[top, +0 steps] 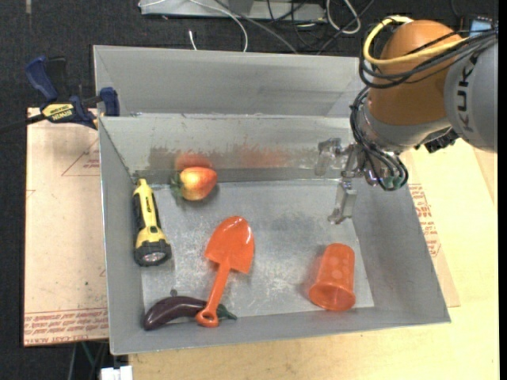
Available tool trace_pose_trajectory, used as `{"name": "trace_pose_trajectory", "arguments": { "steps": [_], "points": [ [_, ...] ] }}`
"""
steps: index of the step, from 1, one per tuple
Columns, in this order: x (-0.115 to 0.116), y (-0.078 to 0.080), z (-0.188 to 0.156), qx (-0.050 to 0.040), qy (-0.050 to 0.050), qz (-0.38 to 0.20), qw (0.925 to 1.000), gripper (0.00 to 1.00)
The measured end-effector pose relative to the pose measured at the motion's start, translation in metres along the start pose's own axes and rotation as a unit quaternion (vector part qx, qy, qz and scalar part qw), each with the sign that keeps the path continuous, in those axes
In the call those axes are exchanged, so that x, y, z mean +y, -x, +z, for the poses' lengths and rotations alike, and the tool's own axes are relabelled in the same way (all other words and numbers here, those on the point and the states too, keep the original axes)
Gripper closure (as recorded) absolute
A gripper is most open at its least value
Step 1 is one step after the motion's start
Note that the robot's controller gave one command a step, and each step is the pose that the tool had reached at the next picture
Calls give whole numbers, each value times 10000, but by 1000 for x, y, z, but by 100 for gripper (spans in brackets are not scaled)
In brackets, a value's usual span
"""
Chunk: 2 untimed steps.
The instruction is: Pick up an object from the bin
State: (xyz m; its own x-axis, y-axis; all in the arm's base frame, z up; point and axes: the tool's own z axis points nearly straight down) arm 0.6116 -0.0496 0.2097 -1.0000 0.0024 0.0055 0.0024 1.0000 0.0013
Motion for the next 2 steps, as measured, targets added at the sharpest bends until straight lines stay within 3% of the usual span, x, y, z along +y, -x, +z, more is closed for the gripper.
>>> {"name": "trace_pose_trajectory", "arguments": {
  "steps": [1, 2],
  "points": [
    [0, 1, -5, -39, -4, -10, 10000, 0],
    [-30, -42, 89, -38, -4, -1164, 9932, 0]
  ]
}}
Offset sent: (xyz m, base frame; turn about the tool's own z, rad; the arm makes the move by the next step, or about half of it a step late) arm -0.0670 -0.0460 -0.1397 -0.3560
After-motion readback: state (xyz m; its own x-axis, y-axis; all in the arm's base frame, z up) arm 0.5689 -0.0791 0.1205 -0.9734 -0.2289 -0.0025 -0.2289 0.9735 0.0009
